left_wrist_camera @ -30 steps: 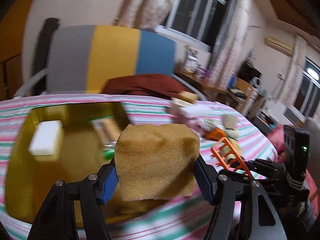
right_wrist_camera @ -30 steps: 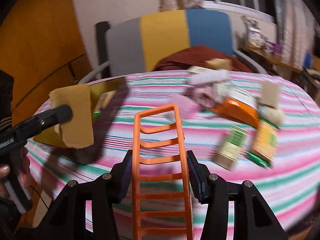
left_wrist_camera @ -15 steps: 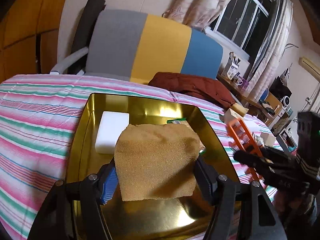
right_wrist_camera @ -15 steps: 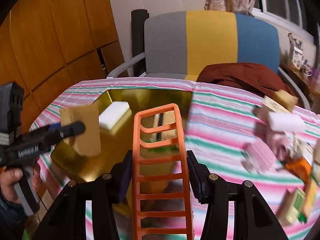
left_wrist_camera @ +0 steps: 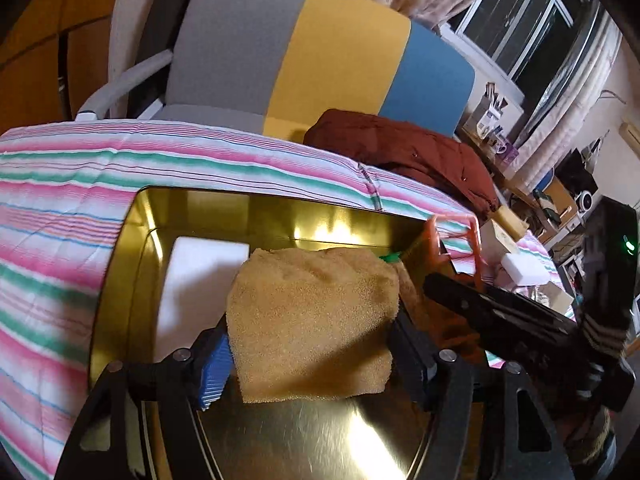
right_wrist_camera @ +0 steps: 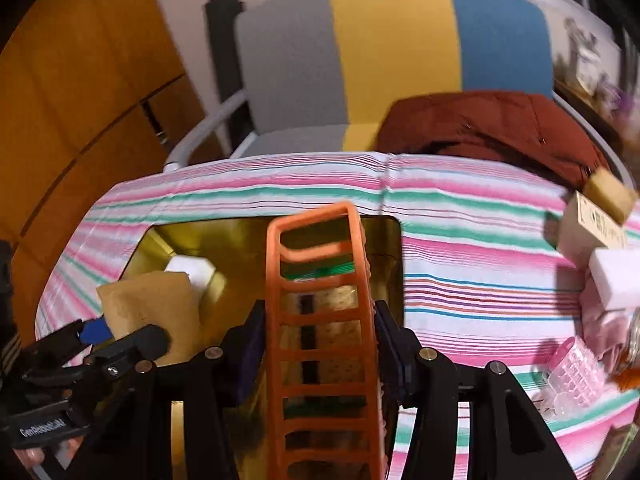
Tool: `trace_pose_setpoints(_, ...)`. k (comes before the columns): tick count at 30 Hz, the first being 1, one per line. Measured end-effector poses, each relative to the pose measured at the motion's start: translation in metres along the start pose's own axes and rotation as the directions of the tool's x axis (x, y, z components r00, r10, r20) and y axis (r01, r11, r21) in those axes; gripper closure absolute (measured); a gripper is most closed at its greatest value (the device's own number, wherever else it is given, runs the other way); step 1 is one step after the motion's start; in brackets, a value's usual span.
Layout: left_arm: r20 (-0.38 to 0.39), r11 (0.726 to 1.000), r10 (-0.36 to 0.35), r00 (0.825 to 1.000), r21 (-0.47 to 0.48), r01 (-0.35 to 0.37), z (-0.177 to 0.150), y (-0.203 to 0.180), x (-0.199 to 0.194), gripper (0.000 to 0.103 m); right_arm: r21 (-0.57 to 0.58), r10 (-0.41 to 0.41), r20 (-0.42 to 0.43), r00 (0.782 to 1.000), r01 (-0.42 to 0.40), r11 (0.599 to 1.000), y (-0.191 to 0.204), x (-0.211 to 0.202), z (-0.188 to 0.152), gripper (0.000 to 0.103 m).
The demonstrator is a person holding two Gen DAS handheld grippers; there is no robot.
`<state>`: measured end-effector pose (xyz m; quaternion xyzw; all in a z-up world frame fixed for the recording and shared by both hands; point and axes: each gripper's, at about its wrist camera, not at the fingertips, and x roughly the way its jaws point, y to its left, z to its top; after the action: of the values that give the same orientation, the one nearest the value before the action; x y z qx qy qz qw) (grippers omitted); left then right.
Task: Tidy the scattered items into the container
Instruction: 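Lower the tan sponge and orange rack into the gold tin, opening both tools, then grasp the yellow WEIDAN cracker pack with the right tool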
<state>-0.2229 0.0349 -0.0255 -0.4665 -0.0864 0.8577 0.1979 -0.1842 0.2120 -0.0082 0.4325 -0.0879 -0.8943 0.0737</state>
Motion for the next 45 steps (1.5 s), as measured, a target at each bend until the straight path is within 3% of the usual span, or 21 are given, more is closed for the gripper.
trace_pose_setpoints(5, -0.003, 1.000, 0.006, 1.000, -0.018, -0.006, 0.004, 0.000, 0.009, 0.028, 0.034, 0.048, 0.021, 0.999, -0.048, 0.998, -0.011, -0.005, -0.003, 0.046)
trace_pose_setpoints(8, 0.019, 1.000, -0.006, 1.000, -0.016, 0.006, 0.003, -0.003, 0.005, 0.021, 0.036, 0.062, 0.059, 0.996, -0.064, 0.997, -0.014, -0.015, -0.006, 0.045)
trace_pose_setpoints(12, 0.047, 1.000, -0.004, 0.999, 0.014, 0.003, 0.007, -0.009, 0.000, 0.020, 0.066, 0.098, 0.114, 0.989, -0.106, 0.992, -0.023, -0.031, -0.009, 0.045)
trace_pose_setpoints(16, 0.096, 1.000, -0.026, 0.995, -0.014, 0.028, 0.005, -0.005, -0.017, 0.020, 0.073, 0.109, 0.139, 0.984, -0.120, 0.990, -0.027, -0.046, -0.019, 0.044)
trace_pose_setpoints(23, 0.173, 0.999, -0.038, 0.984, 0.006, 0.037, -0.022, -0.013, -0.051, 0.020, 0.080, 0.092, 0.203, 0.975, -0.110, 0.991, -0.047, -0.086, -0.058, 0.039)
trace_pose_setpoints(29, 0.194, 0.986, -0.125, 0.973, 0.133, 0.100, -0.061, -0.053, -0.075, 0.020, 0.121, 0.021, 0.226, 0.974, -0.049, 0.991, -0.079, -0.114, -0.101, 0.032)
trace_pose_setpoints(32, 0.178, 0.965, -0.203, 0.963, 0.202, 0.166, -0.078, -0.079, -0.083, 0.020, 0.156, -0.027, 0.229, 0.973, -0.009, 0.988, -0.100, -0.128, -0.124, 0.031)
trace_pose_setpoints(37, 0.112, 0.907, -0.299, 0.948, 0.342, 0.246, -0.109, -0.133, -0.085, 0.020, 0.244, -0.128, 0.241, 0.962, 0.067, 0.967, -0.148, -0.157, -0.158, 0.026)
trace_pose_setpoints(45, -0.004, 0.772, -0.353, 0.936, 0.564, 0.294, -0.166, -0.220, -0.067, 0.020, 0.390, -0.328, 0.233, 0.916, 0.221, 0.894, -0.226, -0.197, -0.197, 0.026)
